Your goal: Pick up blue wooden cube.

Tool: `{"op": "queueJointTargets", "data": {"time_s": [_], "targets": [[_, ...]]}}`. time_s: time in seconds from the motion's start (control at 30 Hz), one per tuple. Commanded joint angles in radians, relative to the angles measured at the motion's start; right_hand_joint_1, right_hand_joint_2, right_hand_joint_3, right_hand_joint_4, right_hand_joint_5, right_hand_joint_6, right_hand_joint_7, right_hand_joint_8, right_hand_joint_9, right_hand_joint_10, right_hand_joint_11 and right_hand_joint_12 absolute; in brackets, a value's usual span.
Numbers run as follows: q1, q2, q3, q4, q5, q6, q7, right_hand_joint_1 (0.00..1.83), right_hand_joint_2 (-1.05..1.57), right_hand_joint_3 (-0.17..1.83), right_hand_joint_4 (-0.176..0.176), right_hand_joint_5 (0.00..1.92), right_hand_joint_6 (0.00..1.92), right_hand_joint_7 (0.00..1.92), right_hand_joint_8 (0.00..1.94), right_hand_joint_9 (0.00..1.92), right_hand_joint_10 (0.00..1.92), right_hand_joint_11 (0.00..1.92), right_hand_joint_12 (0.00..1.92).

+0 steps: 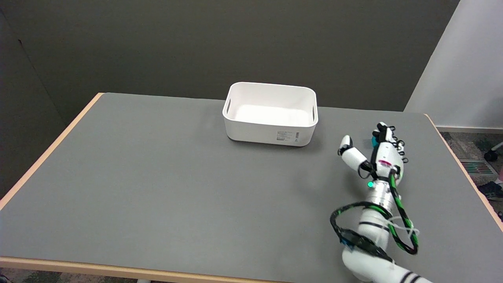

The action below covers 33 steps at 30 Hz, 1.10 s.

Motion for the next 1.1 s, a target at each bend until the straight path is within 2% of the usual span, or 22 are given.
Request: {"op": "queueJointTargets", "data": {"time_s": [0.03,0.27,0.57,0.77,1.1], "targets": [[0.192,0.048,-0.082,0.014,0.202,-0.042,-0.284,0.54,0.61,0.93,-0.176,0.10,0.46,0.23,0.59,0.20,0.85,0.00,1.08],[0.132,0.136,-0.031,-0.082,0.222,-0.043,-0.364,0.60,0.62,0.94,-0.164,0.08,0.44,0.22,0.58,0.20,0.84,0.00,1.08],[0.073,0.166,0.009,-0.096,0.294,-0.048,-0.367,0.60,0.63,0.95,-0.157,0.08,0.41,0.22,0.57,0.18,0.83,0.00,1.12],[0.083,0.175,0.018,-0.028,0.336,-0.141,-0.356,0.61,0.63,0.94,-0.152,0.08,0.40,0.22,0.57,0.17,0.83,0.00,1.15],[0.210,0.177,0.022,0.147,0.360,-0.271,-0.317,0.65,0.63,0.95,-0.138,0.07,0.36,0.18,0.53,0.15,0.80,0.00,1.14]]}}
